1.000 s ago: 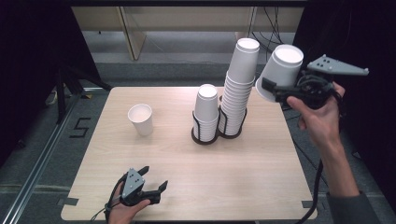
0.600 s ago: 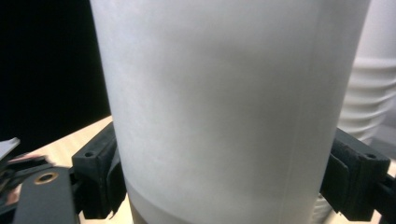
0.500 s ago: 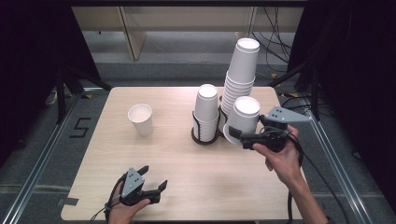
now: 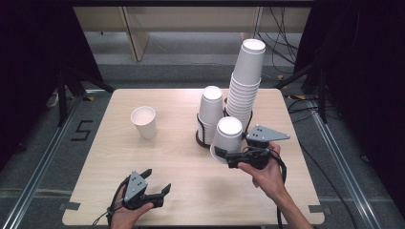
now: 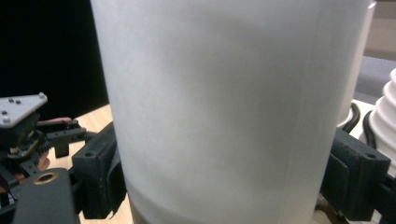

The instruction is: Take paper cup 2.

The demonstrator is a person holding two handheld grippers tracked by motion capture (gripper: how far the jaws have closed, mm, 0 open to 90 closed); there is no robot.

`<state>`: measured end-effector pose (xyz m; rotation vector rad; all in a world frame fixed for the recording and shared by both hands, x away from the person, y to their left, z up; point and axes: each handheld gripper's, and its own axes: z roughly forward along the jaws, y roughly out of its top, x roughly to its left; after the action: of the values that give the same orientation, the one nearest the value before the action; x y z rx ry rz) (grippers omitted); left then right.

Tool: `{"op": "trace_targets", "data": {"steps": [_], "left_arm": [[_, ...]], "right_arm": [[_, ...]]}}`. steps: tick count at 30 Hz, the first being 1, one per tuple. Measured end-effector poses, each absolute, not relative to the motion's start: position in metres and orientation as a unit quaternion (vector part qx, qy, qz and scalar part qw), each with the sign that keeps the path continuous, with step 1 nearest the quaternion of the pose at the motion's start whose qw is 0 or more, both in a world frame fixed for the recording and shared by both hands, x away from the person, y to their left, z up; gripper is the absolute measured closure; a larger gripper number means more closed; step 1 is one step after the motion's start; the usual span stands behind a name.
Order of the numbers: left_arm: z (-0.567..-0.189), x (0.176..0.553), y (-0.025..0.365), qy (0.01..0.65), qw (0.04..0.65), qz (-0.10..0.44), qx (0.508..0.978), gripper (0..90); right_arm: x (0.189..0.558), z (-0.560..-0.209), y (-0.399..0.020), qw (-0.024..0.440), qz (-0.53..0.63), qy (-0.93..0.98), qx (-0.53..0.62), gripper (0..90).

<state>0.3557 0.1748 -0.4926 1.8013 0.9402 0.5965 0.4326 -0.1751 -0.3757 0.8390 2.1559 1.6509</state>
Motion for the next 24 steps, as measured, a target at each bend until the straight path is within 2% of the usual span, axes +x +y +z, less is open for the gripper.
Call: {"op": "trace_targets", "data": {"steps": [5, 9, 11, 24], "left_arm": [[-0.492, 0.356, 0.175, 0.386, 0.49, 0.246, 0.742, 14.6], [-0.492, 0.356, 0.175, 0.386, 0.49, 0.247, 0.741, 14.5], [-0.492, 0.356, 0.175, 0.384, 0.493, 0.247, 0.741, 14.6], [-0.492, 0.356, 0.177, 0.385, 0.499, 0.246, 0.736, 14.6]], "right_arm": [[0.431, -0.386, -0.169, 0.129, 0.572, 0.756, 0.291, 16.0], [0.432, -0.397, -0.165, 0.132, 0.566, 0.762, 0.286, 16.0], [0.431, -0.402, -0.162, 0.113, 0.563, 0.763, 0.297, 15.9], [0.428, -0.421, -0.152, 0.096, 0.553, 0.775, 0.291, 15.9]]}}
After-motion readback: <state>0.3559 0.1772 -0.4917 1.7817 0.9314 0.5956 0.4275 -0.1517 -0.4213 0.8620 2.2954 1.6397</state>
